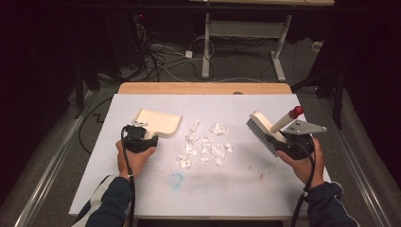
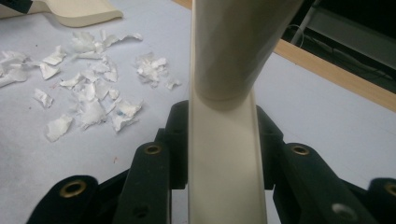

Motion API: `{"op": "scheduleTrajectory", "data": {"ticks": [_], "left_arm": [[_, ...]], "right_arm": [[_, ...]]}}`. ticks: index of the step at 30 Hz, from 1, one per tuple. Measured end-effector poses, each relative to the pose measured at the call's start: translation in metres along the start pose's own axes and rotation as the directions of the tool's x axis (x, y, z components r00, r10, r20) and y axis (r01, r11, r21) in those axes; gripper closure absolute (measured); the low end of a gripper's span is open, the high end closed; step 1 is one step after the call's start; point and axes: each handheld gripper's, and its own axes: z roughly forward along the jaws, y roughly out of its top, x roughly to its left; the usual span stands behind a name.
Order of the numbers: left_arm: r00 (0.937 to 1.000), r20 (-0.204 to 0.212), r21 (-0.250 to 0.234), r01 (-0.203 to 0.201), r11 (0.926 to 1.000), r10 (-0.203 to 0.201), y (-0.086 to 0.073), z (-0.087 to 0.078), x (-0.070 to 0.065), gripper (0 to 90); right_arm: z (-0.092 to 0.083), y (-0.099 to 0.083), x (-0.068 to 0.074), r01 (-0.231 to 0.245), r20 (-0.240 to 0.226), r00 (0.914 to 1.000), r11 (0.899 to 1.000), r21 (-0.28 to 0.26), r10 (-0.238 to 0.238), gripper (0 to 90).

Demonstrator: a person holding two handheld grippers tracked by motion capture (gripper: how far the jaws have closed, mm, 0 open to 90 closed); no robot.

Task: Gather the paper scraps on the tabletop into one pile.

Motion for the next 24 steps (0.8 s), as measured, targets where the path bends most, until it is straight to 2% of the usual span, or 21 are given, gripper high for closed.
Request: {"op": "scheduleTrajectory", "data": {"ticks": [8,10,11,14,18,20,21,23,24], "left_arm": [[0.9989,-0.006,-0.027,-0.046,0.9985,0.046,-0.006,-0.016,0.001,28.8],[0.9986,0.014,-0.052,-0.050,0.9974,0.051,-0.010,-0.024,0.003,26.8],[0.9979,0.016,-0.063,-0.062,0.9961,0.063,-0.013,-0.029,0.003,26.8],[0.9930,0.018,-0.092,-0.115,0.9892,0.117,-0.022,-0.042,0.004,24.9],[0.9865,0.015,-0.123,-0.160,0.9794,0.163,-0.036,-0.056,0.008,23.2],[0.9822,0.026,-0.143,-0.180,0.9732,0.186,-0.042,-0.063,0.010,21.3],[0.9808,0.027,-0.151,-0.187,0.9706,0.193,-0.045,-0.066,0.011,21.3],[0.9779,0.043,-0.169,-0.195,0.9663,0.204,-0.051,-0.074,0.014,19.7],[0.9771,0.042,-0.178,-0.198,0.9638,0.209,-0.054,-0.077,0.014,19.7]], "right_arm": [[0.007,0.005,-0.003,0.005,0.017,0.9998,1.000,-0.002,-0.005,67.3],[0.019,0.012,-0.004,0.008,0.022,0.9997,1.000,-0.001,-0.008,67.3],[0.019,0.012,-0.004,0.008,0.022,0.9997,1.000,-0.001,-0.008,67.3],[0.038,0.020,-0.003,0.034,0.032,0.9989,0.999,0.023,-0.035,67.3],[0.066,0.029,0.002,0.068,0.040,0.9967,0.996,0.066,-0.070,67.4],[0.086,0.036,0.005,0.096,0.053,0.9934,0.990,0.102,-0.102,67.4],[0.086,0.036,0.005,0.096,0.053,0.9934,0.990,0.102,-0.102,67.4],[0.103,0.043,0.009,0.117,0.064,0.9899,0.985,0.128,-0.126,67.4],[0.103,0.043,0.009,0.117,0.064,0.9899,0.985,0.128,-0.126,67.4]]}}
